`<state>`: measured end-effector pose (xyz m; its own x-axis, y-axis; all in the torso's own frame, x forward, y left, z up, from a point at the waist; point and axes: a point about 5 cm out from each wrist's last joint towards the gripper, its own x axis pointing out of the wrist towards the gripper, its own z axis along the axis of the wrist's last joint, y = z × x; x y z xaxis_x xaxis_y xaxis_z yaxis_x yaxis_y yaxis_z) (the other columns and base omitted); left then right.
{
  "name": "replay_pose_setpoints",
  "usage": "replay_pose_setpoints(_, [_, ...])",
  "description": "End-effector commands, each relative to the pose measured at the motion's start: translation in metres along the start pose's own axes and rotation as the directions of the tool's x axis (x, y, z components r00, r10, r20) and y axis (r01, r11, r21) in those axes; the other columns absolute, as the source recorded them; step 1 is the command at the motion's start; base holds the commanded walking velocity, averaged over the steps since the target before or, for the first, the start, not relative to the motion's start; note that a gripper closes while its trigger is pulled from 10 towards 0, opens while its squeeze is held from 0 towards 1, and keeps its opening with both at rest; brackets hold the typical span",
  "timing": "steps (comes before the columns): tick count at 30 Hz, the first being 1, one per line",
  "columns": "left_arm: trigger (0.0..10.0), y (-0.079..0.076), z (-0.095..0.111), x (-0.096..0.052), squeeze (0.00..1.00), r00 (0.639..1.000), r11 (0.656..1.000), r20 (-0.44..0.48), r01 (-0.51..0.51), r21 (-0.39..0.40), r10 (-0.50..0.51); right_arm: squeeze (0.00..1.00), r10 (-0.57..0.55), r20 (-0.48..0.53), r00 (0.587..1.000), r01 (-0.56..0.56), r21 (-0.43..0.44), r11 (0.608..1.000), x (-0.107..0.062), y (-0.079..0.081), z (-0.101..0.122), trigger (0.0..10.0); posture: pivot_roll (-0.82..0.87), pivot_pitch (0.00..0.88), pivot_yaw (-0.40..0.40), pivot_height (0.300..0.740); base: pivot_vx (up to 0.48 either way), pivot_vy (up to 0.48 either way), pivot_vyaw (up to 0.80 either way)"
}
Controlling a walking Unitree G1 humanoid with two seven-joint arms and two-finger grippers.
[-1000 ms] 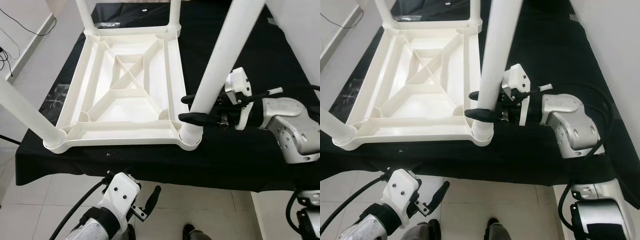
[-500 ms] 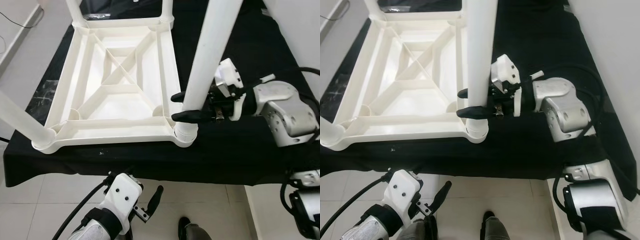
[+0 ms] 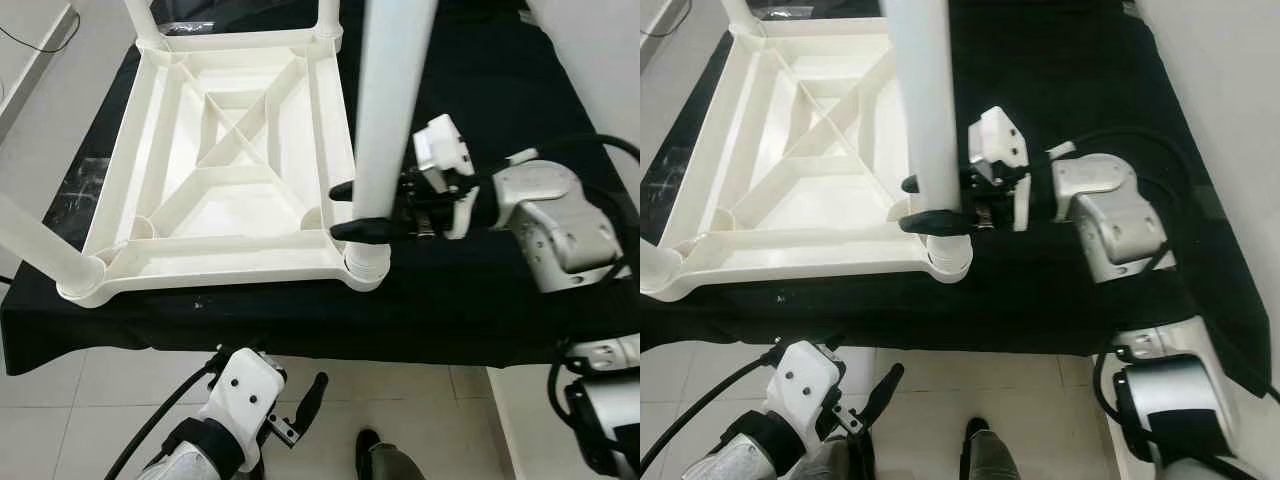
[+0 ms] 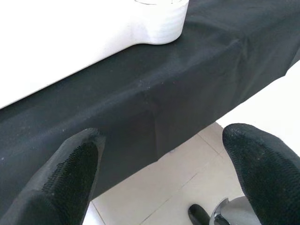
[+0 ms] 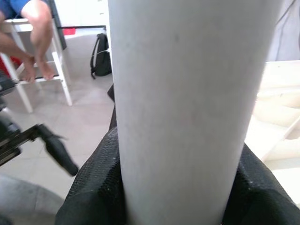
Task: Building children table
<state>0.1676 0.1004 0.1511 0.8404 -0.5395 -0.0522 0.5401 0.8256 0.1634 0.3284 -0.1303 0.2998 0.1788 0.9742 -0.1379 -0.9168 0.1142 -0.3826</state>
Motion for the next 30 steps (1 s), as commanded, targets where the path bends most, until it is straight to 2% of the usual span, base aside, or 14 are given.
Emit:
replay_pose_setpoints(1, [10.0,-0.003,-0.003,-0.003,0.0,1.0,1.0,-0.021,0.006,-0.004,-0.006,0.0,-0.079,-0.082,0.994,0.081,0.027,0.996,-0.002,-0.004,-0.017,10.0,0.08,0.365,0.001,0.74,0.0,0.0,0.0])
replay_pose_setpoints(3, [10.0,-0.004,-0.003,-0.003,0.0,1.0,1.0,-0.022,0.007,-0.004,-0.007,0.0,-0.123,-0.077,0.989,0.127,0.047,0.991,-0.004,-0.006,-0.019,10.0,0.08,0.36,0.002,0.74,0.0,0.0,0.0])
replay_pose_setpoints(9, [10.0,-0.004,-0.003,-0.002,0.0,1.0,1.0,-0.023,0.009,-0.004,-0.009,0.0,-0.163,-0.056,0.985,0.167,0.071,0.983,-0.009,-0.006,-0.02,10.0,0.08,0.36,0.002,0.74,0.0,0.0,0.0])
replay_pose_setpoints(12, [10.0,-0.005,-0.004,-0.002,0.0,1.0,1.0,-0.023,0.009,-0.004,-0.009,0.0,-0.217,0.003,0.976,0.215,0.117,0.97,-0.017,-0.005,-0.019,10.0,0.08,0.35,0.002,0.74,0.0,0.0,0.0])
replay_pose_setpoints(18, [10.0,-0.004,-0.004,-0.002,0.0,1.0,1.0,-0.023,0.009,-0.003,-0.009,0.0,-0.227,0.055,0.972,0.217,0.139,0.966,-0.022,-0.002,-0.017,10.0,0.08,0.352,0.004,0.74,0.0,0.0,0.0])
replay_pose_setpoints(23, [10.0,-0.003,-0.004,-0.001,0.0,1.0,1.0,-0.023,0.007,0.001,-0.007,0.0,-0.201,0.161,0.966,0.178,0.151,0.972,-0.026,0.01,-0.011,10.0,0.08,0.353,0.007,0.74,0.0,0.0,0.0])
replay_pose_setpoints(30, [10.0,-0.002,-0.004,-0.001,0.0,1.0,1.0,-0.024,0.006,0.005,-0.006,0.0,-0.19,0.195,0.962,0.16,0.161,0.974,-0.026,0.019,-0.011,10.0,0.08,0.353,0.011,0.74,0.0,0.0,0.0])
